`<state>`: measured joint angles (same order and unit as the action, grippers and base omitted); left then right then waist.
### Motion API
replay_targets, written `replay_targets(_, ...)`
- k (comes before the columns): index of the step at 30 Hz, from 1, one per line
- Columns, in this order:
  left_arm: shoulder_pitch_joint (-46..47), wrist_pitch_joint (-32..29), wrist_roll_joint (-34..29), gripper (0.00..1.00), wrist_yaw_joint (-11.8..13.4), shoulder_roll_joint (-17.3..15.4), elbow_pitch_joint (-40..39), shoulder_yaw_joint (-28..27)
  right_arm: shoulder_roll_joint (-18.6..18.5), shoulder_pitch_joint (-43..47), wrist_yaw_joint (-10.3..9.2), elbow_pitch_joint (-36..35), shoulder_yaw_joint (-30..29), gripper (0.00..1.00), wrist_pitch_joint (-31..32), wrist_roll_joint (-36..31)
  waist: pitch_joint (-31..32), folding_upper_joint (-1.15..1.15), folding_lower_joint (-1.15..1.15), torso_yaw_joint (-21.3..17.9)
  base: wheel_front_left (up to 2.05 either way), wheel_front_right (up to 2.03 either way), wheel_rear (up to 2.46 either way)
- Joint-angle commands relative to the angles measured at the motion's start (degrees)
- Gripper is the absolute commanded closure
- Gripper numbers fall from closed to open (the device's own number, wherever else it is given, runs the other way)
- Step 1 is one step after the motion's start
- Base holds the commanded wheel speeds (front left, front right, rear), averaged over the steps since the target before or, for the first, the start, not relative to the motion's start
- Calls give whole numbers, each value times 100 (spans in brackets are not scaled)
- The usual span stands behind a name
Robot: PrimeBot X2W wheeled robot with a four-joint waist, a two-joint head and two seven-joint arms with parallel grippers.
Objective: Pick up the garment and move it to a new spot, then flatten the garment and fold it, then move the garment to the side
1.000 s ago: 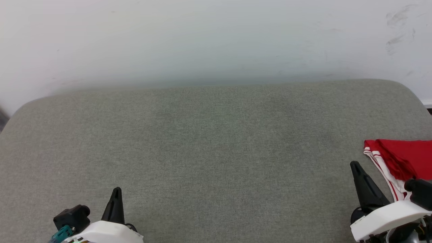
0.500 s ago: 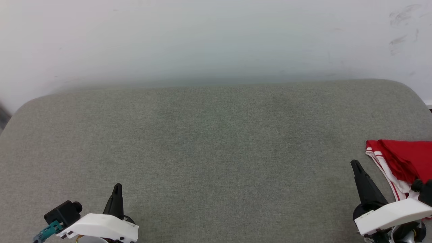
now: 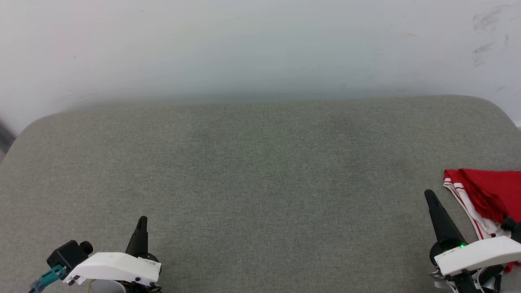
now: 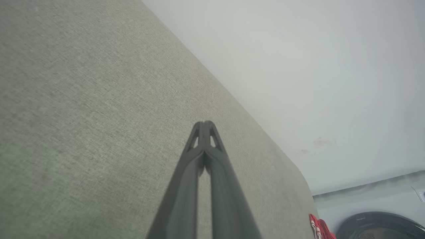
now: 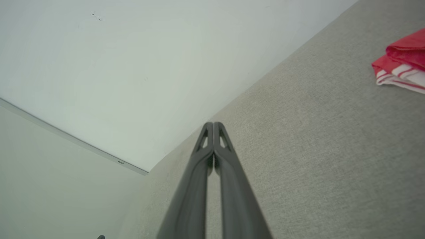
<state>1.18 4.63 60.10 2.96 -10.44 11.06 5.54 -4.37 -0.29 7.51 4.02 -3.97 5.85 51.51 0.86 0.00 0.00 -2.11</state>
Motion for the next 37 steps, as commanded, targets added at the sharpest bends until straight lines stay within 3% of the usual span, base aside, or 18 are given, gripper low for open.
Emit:
replay_targets(1,151,-45,142,100,-68,-1,-39,-75,13,-191,-1,-14,-24,100,0,183,-2,0,0,4,0,0,0)
replay_targets(37,361,-607,1849,100,-612,394,144,-675,91,-431,-2,543,-159,100,41,2309,-49,0,0,99,0,0,0)
